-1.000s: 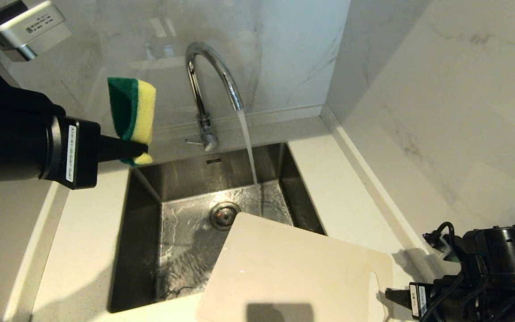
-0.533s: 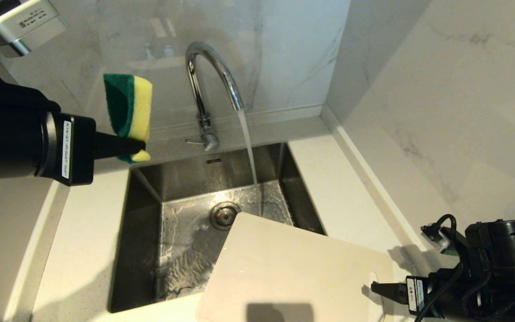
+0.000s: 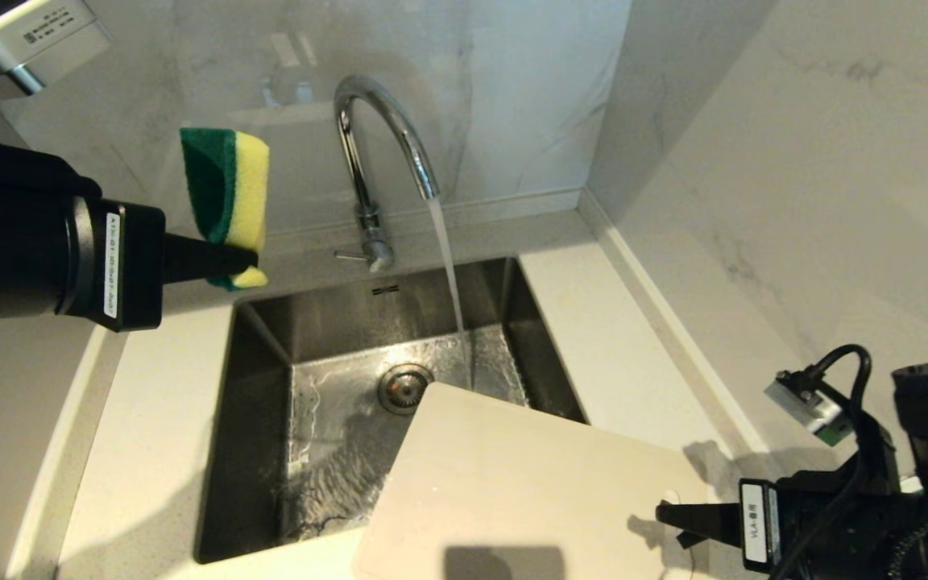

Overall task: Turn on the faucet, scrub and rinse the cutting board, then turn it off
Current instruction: Put down the cleaning cloth

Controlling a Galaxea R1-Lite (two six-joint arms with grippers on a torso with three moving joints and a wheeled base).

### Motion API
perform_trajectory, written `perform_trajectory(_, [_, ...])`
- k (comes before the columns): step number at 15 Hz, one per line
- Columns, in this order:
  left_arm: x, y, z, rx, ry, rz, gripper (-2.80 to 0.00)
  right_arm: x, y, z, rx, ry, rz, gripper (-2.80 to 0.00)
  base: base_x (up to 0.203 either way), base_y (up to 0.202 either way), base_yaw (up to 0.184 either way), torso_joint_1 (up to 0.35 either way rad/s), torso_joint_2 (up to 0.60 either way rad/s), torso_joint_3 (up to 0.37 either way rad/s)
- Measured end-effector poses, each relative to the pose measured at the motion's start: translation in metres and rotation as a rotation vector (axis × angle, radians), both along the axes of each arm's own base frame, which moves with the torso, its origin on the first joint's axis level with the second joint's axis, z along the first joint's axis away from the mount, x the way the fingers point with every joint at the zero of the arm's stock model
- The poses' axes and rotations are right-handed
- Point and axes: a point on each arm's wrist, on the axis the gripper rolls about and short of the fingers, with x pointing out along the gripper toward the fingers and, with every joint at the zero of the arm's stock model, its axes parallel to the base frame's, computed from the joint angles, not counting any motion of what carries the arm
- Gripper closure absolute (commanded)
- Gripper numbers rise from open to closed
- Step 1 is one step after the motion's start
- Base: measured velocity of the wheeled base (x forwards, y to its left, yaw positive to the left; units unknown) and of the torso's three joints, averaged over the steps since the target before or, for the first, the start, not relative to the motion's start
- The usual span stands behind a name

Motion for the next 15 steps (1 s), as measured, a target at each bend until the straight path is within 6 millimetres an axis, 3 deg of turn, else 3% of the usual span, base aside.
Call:
perform_trajectory(4, [-0.001,0.002,0.001,-0.004,-0.005,0.003,0.00,-0.057,-0.009,0.061,0.128,-0.020,-0.006,0.00,0.000,0.000,0.000,0.000,0.00,0.000])
perform_trajectory(9, [-0.002,0.003,0.003,-0.007,-0.011,0.001,0.00,-0.160,-0.042,0.127,0.161,-0.106,-0.029,0.00,0.000,0.000,0.000,0.000,0.00,0.000])
perform_trajectory(12, [-0.003,0.003,0.005,-0.012,-0.018,0.001,0.00,-0.207,-0.060,0.143,0.129,-0.154,-0.118,0.00,0.000,0.000,0.000,0.000,0.00,0.000])
perform_trajectory(15, [-0.005,0.005,0.006,-0.016,-0.023,0.000,0.00,-0.236,-0.072,0.145,0.105,-0.211,-0.209,0.00,0.000,0.000,0.000,0.000,0.00,0.000])
